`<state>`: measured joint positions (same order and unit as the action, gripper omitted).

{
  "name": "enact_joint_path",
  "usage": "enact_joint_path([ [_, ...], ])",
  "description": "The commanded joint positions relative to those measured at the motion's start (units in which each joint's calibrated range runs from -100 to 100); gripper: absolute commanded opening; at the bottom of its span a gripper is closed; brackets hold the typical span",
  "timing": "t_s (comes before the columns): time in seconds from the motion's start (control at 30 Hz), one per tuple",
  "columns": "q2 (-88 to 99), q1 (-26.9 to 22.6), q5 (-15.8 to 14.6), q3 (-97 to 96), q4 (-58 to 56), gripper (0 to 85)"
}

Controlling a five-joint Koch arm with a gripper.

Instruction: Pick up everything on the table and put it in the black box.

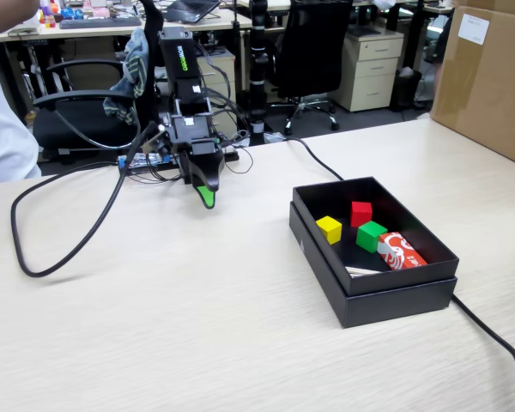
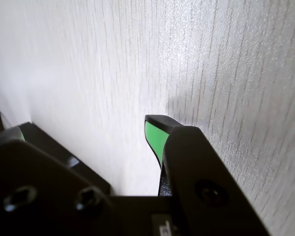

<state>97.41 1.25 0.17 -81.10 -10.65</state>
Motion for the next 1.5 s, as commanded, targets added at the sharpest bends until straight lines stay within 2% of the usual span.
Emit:
enact_joint_path([
  [0.0, 1.4, 0.1, 0.5, -2.6, 10.3, 49.6],
  [0.23, 1.3, 0.3, 0.7, -14.4, 22.6, 48.7],
  [1.47, -1.8, 0.5, 0.8, -16.7, 19.2, 48.5],
])
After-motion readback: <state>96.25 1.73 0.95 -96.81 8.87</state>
